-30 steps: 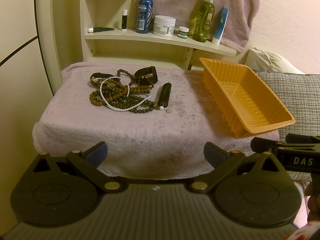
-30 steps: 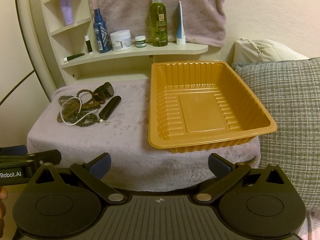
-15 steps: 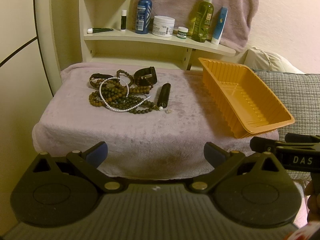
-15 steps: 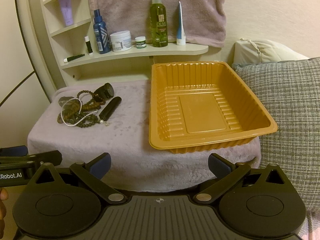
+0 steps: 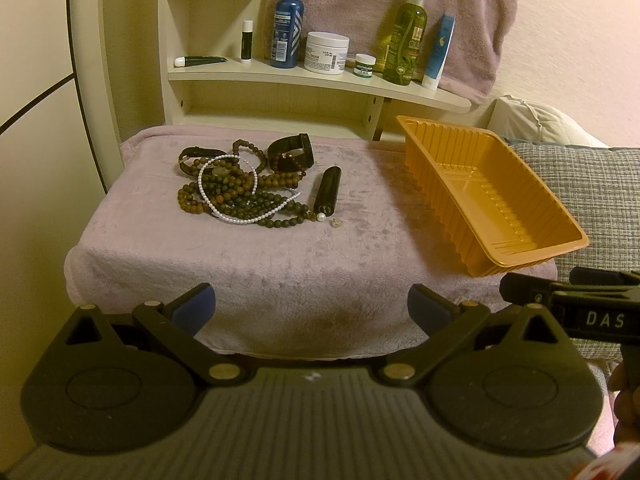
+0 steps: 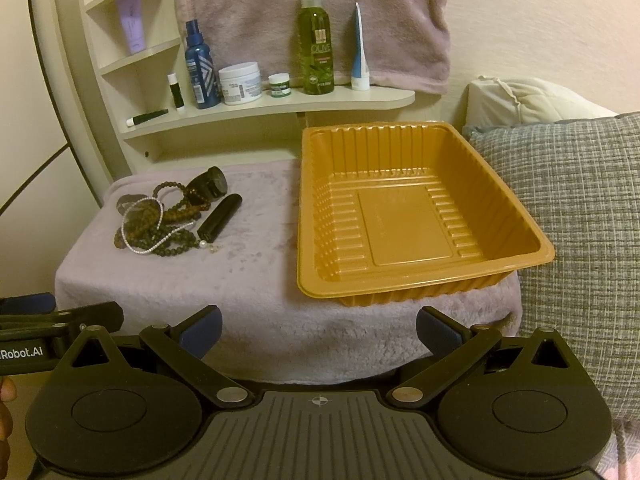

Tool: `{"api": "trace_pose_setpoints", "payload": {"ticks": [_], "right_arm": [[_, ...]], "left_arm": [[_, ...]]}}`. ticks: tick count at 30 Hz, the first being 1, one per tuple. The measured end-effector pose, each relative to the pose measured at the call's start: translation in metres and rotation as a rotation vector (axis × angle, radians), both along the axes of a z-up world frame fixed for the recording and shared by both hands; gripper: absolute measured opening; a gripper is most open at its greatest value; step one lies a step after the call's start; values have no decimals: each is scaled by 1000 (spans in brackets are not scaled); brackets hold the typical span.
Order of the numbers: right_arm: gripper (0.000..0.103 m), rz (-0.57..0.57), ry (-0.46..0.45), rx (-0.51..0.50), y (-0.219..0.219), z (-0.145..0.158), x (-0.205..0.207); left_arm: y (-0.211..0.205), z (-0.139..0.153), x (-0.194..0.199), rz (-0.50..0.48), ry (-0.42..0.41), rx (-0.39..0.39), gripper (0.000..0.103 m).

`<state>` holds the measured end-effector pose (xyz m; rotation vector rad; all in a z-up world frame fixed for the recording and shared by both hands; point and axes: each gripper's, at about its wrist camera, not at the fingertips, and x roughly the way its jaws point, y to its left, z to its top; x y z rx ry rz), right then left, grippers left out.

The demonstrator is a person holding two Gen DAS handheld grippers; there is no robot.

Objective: Organize jewelry

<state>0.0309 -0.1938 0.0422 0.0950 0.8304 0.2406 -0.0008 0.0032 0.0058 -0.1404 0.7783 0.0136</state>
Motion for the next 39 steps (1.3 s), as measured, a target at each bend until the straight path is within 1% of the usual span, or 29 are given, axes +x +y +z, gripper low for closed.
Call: {"api": "trace_pose_setpoints", "payload": {"ticks": [17, 21, 23, 28, 32, 34, 35, 37, 39], "right_arm": [[102, -13, 4, 17, -2, -2, -2], [102, -30, -6, 44, -8, -1, -1], [102, -48, -23, 69, -15, 0, -2], [102, -115, -89, 133, -40, 5, -3], [102, -195, -155, 155, -67, 8, -1], [94, -240, -182, 160, -82, 7, 1], [87, -262, -188, 163, -90, 5, 4], [84, -294, -186, 167, -104, 1, 11], [78, -327, -189, 164, -119, -5, 18]], "left_arm": [[0, 0, 0, 0, -1, -7, 101], [4, 2, 0, 7, -12, -56, 101], [9, 3, 1, 11, -20, -98, 101], [19, 2, 7, 34, -39, -177, 102], [26, -1, 15, 58, -53, -222, 102], [28, -3, 18, 66, -67, -239, 102], [29, -3, 20, 67, -71, -252, 102], [31, -4, 24, 69, -84, -276, 102], [31, -4, 27, 70, -94, -282, 102]]}}
